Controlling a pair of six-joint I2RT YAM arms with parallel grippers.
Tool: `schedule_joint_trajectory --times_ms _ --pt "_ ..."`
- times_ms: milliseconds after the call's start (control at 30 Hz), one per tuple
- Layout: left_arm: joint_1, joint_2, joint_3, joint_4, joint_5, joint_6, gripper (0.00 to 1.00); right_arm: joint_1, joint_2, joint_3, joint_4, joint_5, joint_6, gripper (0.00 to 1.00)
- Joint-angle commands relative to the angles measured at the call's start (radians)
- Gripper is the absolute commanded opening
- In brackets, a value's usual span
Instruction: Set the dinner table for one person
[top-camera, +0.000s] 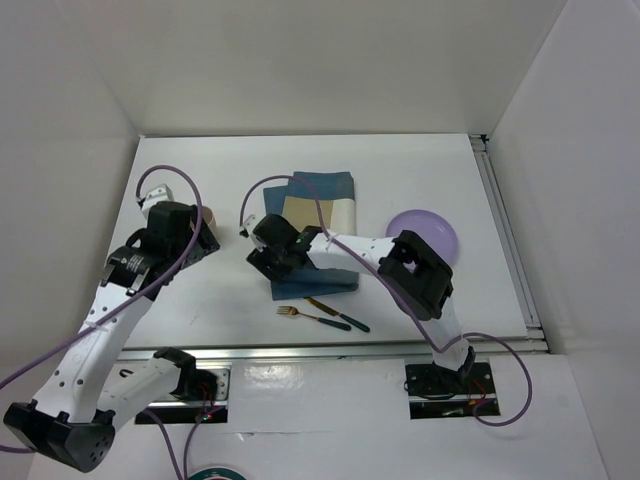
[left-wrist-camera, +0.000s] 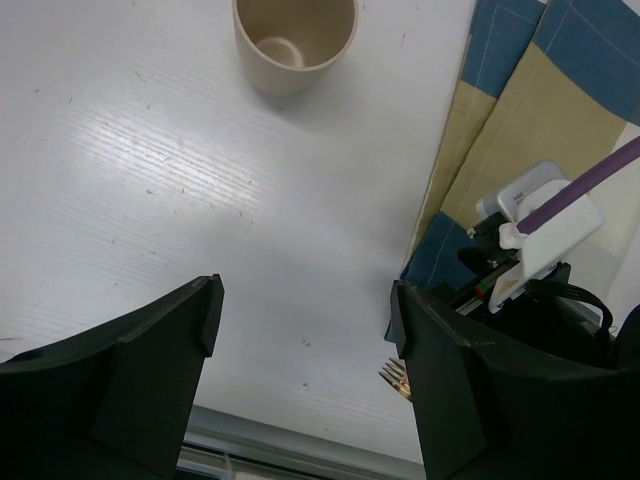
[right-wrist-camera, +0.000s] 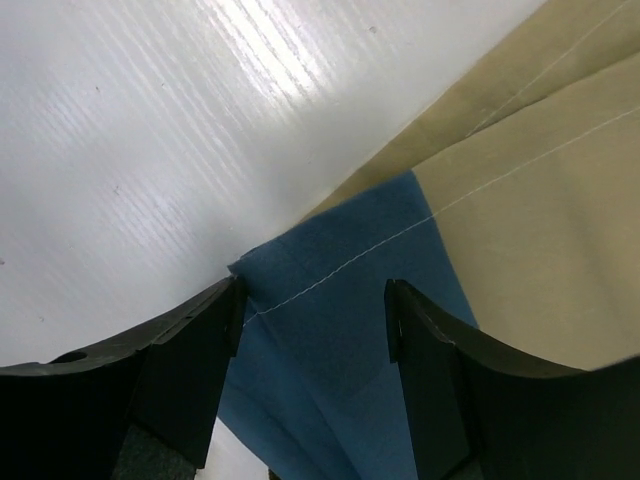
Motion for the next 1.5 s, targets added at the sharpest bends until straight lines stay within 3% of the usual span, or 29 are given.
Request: schedule_joint_trajectory --times_ms 0,67,133,233,333,600,800,900,1233,1433,1467 --pt "0.006 0.006 -0.003 -0.01 -0.016 -0.022 0.86 0.012 0.001 0.029 0.017 -0.024 -0.023 0.69" --pt "0.006 0.006 -0.003 -0.01 -0.016 -0.022 0.86 0.012 0.001 0.02 0.017 -0.024 -0.014 0.64" --pt "0.006 0.018 -0.012 -0.019 -0.016 -0.022 0.87 0.012 0.021 0.02 0.017 -0.01 -0.013 0.49" --pt "0.006 0.018 -0.012 -0.028 -0.016 -0.022 0.87 0.021 0.03 0.043 -0.006 0.01 -0.013 0.39" --pt "0.006 0.018 -0.012 -0.028 -0.007 -0.022 0.88 0.031 -0.011 0.043 -0.006 0.01 -0.013 0.53" --pt "0.006 0.018 -0.021 -0.019 -0.007 -0.022 0.89 0.04 -0.08 -0.001 -0.006 -0.022 0.005 0.69" --pt "0.006 0.009 -0.039 -0.019 -0.007 -0.022 0.9 0.04 -0.05 -0.012 -0.015 0.0 -0.004 0.7" --pt "0.006 0.0 -0.039 -0.019 0.003 -0.022 0.9 0.04 -0.008 -0.003 -0.015 0.039 -0.013 0.66" --pt "0.006 -0.01 -0.049 -0.019 0.003 -0.022 0.9 0.04 0.038 0.026 -0.017 0.039 -0.004 0.37" --pt "0.006 0.0 -0.069 -0.01 0.037 -0.013 0.9 0.04 0.026 0.077 -0.038 0.066 0.005 0.0" --pt "0.006 0.0 -0.078 0.007 0.077 -0.004 0.9 0.04 0.012 0.077 -0.038 0.067 0.016 0.0"
